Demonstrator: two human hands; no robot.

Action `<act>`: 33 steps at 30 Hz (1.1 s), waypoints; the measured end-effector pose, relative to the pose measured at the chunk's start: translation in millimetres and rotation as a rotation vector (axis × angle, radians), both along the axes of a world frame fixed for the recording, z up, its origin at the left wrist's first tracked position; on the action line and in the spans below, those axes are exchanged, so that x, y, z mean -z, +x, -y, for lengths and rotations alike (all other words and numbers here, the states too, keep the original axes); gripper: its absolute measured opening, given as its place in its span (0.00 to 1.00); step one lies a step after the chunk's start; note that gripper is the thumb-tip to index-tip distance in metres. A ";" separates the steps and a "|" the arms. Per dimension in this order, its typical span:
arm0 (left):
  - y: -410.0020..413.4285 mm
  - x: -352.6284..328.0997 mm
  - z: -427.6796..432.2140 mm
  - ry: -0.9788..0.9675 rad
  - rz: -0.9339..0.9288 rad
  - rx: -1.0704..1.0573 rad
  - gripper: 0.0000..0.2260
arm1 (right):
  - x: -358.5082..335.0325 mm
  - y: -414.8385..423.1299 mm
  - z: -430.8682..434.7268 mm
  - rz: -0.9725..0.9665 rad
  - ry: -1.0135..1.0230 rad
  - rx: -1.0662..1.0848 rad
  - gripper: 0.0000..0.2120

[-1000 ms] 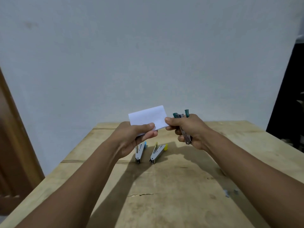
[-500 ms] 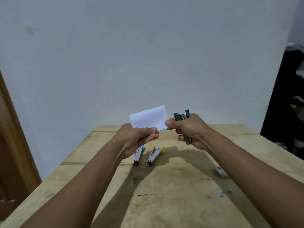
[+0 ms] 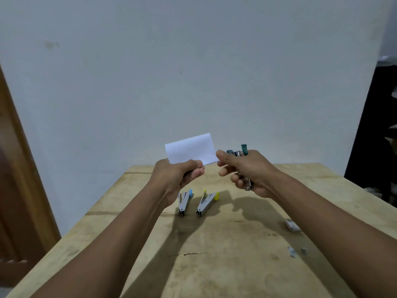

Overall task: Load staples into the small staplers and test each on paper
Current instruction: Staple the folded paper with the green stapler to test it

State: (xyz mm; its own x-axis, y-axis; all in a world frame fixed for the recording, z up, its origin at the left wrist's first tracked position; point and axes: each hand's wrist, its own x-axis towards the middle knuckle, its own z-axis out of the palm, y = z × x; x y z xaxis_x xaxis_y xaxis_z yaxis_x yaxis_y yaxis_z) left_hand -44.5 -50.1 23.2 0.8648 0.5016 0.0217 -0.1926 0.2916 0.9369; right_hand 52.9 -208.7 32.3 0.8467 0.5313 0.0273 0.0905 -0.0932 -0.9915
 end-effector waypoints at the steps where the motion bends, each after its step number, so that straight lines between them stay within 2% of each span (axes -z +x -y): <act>1: 0.3 0.3 -2.5 -0.010 0.009 -0.021 0.07 | 1.0 0.8 0.8 0.026 -0.051 -0.002 0.18; 4: -0.7 2.2 -7.3 -0.049 0.016 -0.053 0.04 | 4.7 4.1 4.1 0.057 -0.116 -0.084 0.14; 6: -1.2 4.0 -8.1 -0.069 0.016 -0.061 0.03 | 9.6 4.8 5.9 0.145 -0.171 -0.142 0.12; 9: 0.5 6.2 -5.8 -0.095 0.015 -0.063 0.02 | 20.2 5.2 5.8 0.427 -0.395 -0.053 0.19; 11: 2.4 7.3 -2.5 -0.095 0.000 -0.058 0.02 | 25.4 6.9 3.5 0.485 -0.388 -0.002 0.22; 14: 4.1 8.1 -0.1 -0.081 -0.023 -0.049 0.02 | 24.7 9.5 0.1 0.502 -0.319 0.053 0.21; 20: 6.5 13.7 0.3 -0.077 -0.052 -0.033 0.03 | 17.6 10.6 -3.9 0.511 -0.320 0.096 0.20; 28: 8.0 17.3 -0.3 -0.068 -0.052 -0.014 0.04 | 17.9 6.6 -6.6 0.494 -0.299 -0.035 0.16; 31: 9.0 16.9 1.1 -0.051 -0.048 -0.008 0.05 | 15.1 1.4 -7.8 0.427 -0.258 -0.077 0.09; 33: 8.7 16.7 1.8 -0.051 -0.036 -0.001 0.04 | 10.2 -2.2 -8.3 0.293 -0.191 -0.094 0.06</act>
State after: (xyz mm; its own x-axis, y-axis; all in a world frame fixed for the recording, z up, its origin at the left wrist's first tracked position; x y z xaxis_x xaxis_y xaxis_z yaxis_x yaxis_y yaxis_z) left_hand -35.8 -51.9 6.5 0.8641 0.5020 -0.0354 -0.1592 0.3394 0.9271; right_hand 50.6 -200.3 22.1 0.7651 0.6251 0.1548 0.3856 -0.2521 -0.8876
